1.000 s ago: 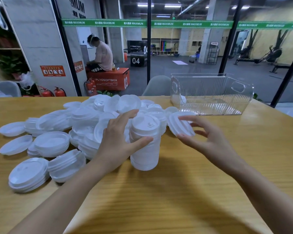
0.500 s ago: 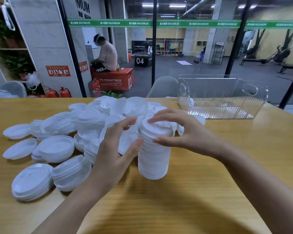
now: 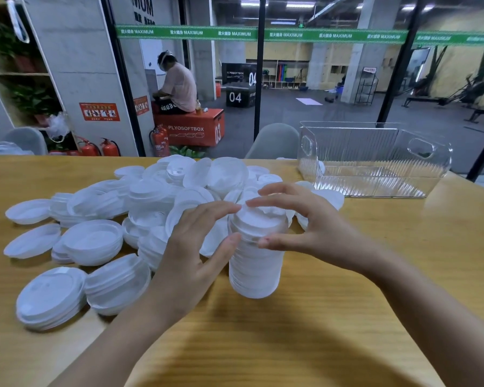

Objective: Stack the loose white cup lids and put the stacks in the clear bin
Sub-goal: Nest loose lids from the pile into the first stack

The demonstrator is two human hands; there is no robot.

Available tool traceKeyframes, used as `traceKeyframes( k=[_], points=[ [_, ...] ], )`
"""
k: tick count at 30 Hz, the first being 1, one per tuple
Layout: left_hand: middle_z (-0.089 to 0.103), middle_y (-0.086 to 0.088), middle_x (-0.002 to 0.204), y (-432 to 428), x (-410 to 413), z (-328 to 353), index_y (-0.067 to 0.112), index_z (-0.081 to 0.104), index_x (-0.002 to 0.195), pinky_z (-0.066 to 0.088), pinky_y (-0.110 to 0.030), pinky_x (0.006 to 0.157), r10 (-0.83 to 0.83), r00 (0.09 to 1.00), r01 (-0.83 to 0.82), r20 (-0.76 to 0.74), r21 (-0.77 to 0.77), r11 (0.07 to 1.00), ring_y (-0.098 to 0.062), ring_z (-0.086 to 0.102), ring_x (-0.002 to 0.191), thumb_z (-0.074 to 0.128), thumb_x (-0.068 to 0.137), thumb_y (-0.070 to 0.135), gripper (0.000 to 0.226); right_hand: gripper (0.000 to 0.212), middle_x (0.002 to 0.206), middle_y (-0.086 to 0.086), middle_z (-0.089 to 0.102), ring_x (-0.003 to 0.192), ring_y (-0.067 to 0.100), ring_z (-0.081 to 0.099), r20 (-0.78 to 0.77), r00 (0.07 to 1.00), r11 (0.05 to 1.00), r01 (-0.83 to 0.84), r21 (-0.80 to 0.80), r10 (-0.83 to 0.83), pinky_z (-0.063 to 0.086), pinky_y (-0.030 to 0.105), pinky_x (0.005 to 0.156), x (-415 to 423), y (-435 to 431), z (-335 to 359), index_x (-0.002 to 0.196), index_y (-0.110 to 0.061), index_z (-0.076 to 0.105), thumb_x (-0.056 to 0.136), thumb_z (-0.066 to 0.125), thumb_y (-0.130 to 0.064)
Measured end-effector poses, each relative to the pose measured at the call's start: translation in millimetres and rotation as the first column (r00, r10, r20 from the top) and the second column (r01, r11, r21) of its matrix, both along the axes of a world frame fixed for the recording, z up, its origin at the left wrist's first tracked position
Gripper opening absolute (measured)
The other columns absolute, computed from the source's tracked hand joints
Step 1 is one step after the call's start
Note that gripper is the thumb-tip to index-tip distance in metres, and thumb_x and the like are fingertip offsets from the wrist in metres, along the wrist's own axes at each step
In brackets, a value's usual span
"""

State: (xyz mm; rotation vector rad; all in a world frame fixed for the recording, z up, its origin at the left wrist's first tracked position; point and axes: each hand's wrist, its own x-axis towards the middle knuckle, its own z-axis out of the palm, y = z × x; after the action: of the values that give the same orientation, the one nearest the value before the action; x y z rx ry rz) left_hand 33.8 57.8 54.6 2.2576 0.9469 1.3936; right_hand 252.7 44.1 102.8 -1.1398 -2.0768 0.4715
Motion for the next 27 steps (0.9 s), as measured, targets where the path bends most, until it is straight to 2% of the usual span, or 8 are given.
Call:
traceKeyframes(
  k=[4,7,10,14,16,20,25,27],
  points=[
    [0.056,0.024,0.126,-0.3,0.0,0.6,0.041,0.053,0.126,0.032,-0.011,0.102,0.002,1.000,-0.002,0.013,-0.007,1.000,-0.007,0.048,0.126,0.052,0.091,0.044,0.035,0.048,0.129,-0.022,0.056,0.110,-0.001,0.055,-0.123,0.982,0.985,0.153,0.084,-0.142,0.038,0.008,0.087,28.0,2.7,5.5,0.122,-0.041,0.061,0.076,0.071,-0.053],
    [0.055,0.026,0.125,-0.8,-0.2,0.8,0.042,0.052,0.126,0.032,-0.010,0.101,0.006,1.000,-0.006,0.013,-0.004,1.000,-0.006,0.048,0.125,0.052,0.091,0.045,0.035,0.039,0.123,-0.017,0.059,0.105,0.005,0.056,-0.163,0.914,0.915,0.390,0.102,-0.371,0.046,0.025,0.089,60.0,15.3,-14.5,0.122,-0.031,0.063,0.086,0.071,-0.043],
    [0.055,0.027,0.125,-1.0,0.0,-0.2,0.042,0.052,0.126,0.032,-0.009,0.101,0.013,1.000,-0.013,0.005,0.007,1.000,-0.005,0.048,0.124,0.052,0.091,0.044,0.035,0.037,0.124,-0.006,0.058,0.113,0.020,0.053,-0.060,0.835,0.830,0.550,0.096,-0.547,0.041,0.033,0.093,80.8,30.5,-53.3,0.121,-0.023,0.063,0.087,0.073,-0.029],
    [0.054,0.028,0.124,-1.2,0.0,-0.8,0.043,0.052,0.124,0.032,-0.008,0.100,0.023,1.000,-0.023,-0.005,0.015,1.000,-0.004,0.049,0.123,0.052,0.091,0.045,0.034,0.050,0.144,0.000,0.046,0.131,0.029,0.038,0.134,0.783,0.794,0.599,0.106,-0.608,0.034,0.042,0.108,86.7,44.2,-84.5,0.131,-0.022,0.058,0.086,0.072,-0.037],
    [0.054,0.029,0.123,-1.7,-0.1,-0.7,0.043,0.051,0.124,0.031,-0.007,0.099,0.023,1.000,-0.022,-0.009,0.017,1.000,-0.004,0.048,0.123,0.052,0.091,0.045,0.034,0.055,0.148,0.000,0.042,0.132,0.029,0.036,0.190,0.759,0.781,0.617,0.092,-0.622,0.034,0.045,0.109,84.3,48.4,-88.2,0.136,-0.026,0.053,0.087,0.069,-0.044],
    [0.054,0.030,0.122,-1.8,0.0,-0.9,0.044,0.051,0.124,0.031,-0.007,0.098,0.021,1.000,-0.021,-0.011,0.019,1.000,-0.003,0.049,0.122,0.052,0.090,0.045,0.034,0.053,0.144,-0.005,0.048,0.125,0.025,0.043,0.322,0.737,0.790,0.610,0.060,-0.593,0.040,0.042,0.101,87.9,52.9,-92.5,0.139,-0.029,0.049,0.090,0.067,-0.039],
    [0.055,0.028,0.122,-1.4,0.1,-1.3,0.043,0.052,0.123,0.033,-0.007,0.098,0.016,1.000,-0.016,-0.007,0.014,1.000,-0.005,0.050,0.121,0.052,0.090,0.044,0.034,0.040,0.113,-0.003,0.067,0.105,0.025,0.057,0.238,0.734,0.771,0.616,0.158,-0.636,0.043,0.036,0.080,89.5,46.6,-87.5,0.128,-0.021,0.059,0.091,0.067,-0.036],
    [0.055,0.027,0.122,-1.2,-0.2,-1.7,0.043,0.052,0.123,0.033,-0.007,0.097,0.016,1.000,-0.016,-0.007,0.013,1.000,-0.005,0.051,0.121,0.052,0.090,0.044,0.034,0.035,0.100,-0.003,0.069,0.090,0.020,0.061,0.046,0.793,0.794,0.606,0.046,-0.608,0.048,0.037,0.076,88.4,42.4,-82.0,0.124,-0.023,0.059,0.092,0.067,-0.033]
  ],
)
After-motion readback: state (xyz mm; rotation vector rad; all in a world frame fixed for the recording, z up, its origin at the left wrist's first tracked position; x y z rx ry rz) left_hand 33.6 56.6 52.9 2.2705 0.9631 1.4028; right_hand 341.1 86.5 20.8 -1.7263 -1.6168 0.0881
